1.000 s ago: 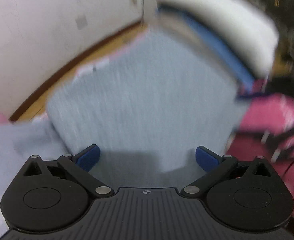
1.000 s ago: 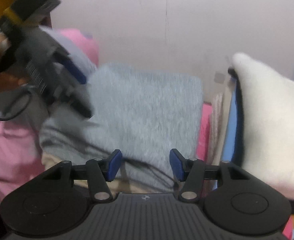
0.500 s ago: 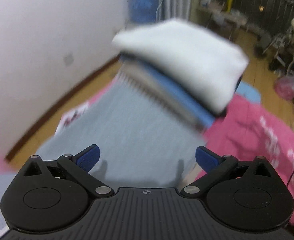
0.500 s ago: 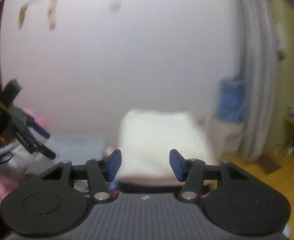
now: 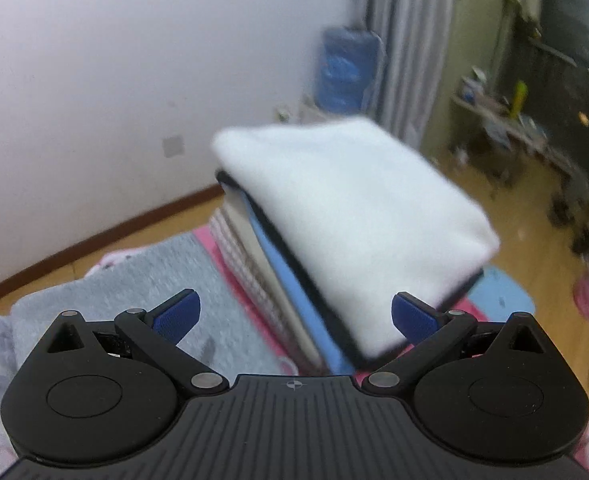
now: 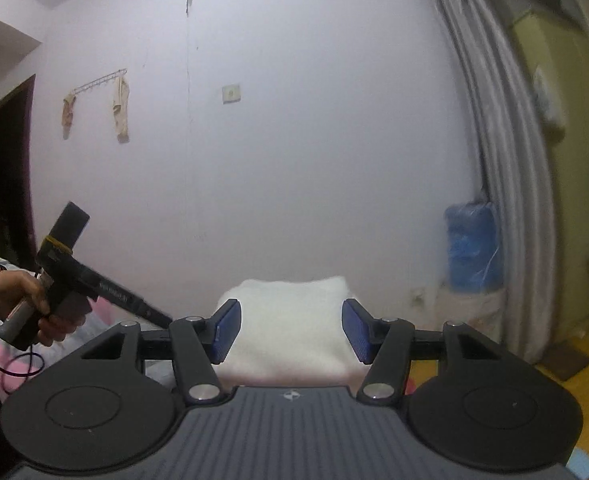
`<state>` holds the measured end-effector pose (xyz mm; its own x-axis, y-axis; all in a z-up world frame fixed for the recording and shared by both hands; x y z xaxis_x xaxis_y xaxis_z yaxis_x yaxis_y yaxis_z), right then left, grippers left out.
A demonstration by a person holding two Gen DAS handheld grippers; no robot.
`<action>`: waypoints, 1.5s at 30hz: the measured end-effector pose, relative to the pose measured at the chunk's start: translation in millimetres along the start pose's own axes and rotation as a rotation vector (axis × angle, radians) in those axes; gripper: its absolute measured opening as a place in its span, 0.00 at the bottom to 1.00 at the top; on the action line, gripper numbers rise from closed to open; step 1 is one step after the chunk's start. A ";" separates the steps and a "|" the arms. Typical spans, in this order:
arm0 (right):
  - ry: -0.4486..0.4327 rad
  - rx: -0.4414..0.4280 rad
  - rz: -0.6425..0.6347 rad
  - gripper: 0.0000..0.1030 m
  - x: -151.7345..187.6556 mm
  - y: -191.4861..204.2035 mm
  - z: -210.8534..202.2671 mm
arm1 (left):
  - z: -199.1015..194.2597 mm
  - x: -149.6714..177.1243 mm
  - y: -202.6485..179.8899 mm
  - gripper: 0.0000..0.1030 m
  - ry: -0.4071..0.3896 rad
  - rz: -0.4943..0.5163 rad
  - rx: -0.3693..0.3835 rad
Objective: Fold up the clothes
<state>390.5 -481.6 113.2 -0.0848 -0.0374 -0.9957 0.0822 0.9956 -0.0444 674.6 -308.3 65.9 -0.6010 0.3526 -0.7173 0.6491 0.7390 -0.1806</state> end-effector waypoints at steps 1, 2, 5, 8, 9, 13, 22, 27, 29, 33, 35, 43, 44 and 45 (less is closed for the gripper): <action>-0.008 -0.027 0.004 0.58 -10.7 -3.9 1.6 | -10.5 -5.2 0.6 1.00 -0.024 -0.027 -0.007; -0.015 -0.054 0.007 0.58 -21.5 -7.9 3.2 | -21.6 -9.7 2.9 1.00 -0.050 -0.052 -0.010; -0.038 -0.135 0.018 0.58 -53.7 -19.7 7.8 | -81.5 -27.1 20.7 1.00 -0.170 -0.143 -0.054; -0.060 -0.215 0.029 0.58 -85.9 -31.5 12.3 | -155.1 -46.7 38.5 1.00 -0.299 -0.222 -0.110; -0.070 -0.245 0.036 0.58 -100.2 -32.7 12.2 | -183.7 -56.4 41.7 1.00 -0.343 -0.237 -0.128; -0.107 -0.378 0.088 0.66 -176.0 -20.1 3.6 | -285.2 -101.9 49.3 1.00 -0.444 -0.264 -0.161; 0.196 -0.638 0.269 0.92 -205.0 78.0 27.8 | -335.0 -45.3 73.1 1.00 -0.370 -0.422 -0.086; 0.388 -0.551 0.221 0.92 -146.7 150.9 65.5 | -271.8 11.8 49.3 1.00 -0.208 -0.453 -0.194; 0.476 -0.454 0.166 0.92 -125.4 170.6 75.2 | -246.5 22.9 33.3 1.00 -0.146 -0.393 -0.249; 0.617 -0.276 0.129 0.96 -87.1 182.1 76.4 | -208.5 41.2 9.3 1.00 -0.004 -0.277 -0.340; 0.679 -0.222 0.067 0.97 -64.0 183.7 73.0 | -206.6 57.4 7.3 1.00 0.010 -0.243 -0.360; 0.868 -0.086 0.029 0.98 2.9 197.3 36.1 | -204.3 95.6 7.6 1.00 0.050 -0.242 -0.454; 0.874 -0.071 0.042 0.99 6.9 199.8 32.5 | -207.6 99.6 8.0 1.00 0.058 -0.250 -0.451; 0.876 -0.063 0.052 0.99 10.5 201.8 29.5 | -208.8 104.4 8.8 1.00 0.070 -0.256 -0.456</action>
Point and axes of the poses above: each gripper's, at about its wrist camera, not at the fingertips, and z roughly the way its jaws point, y to its left, x to its underside, the point moved 2 cm from there along z, roughly the way its jaws point, and after that the axes turned 9 degrees about -z, right-handed, at the moved point
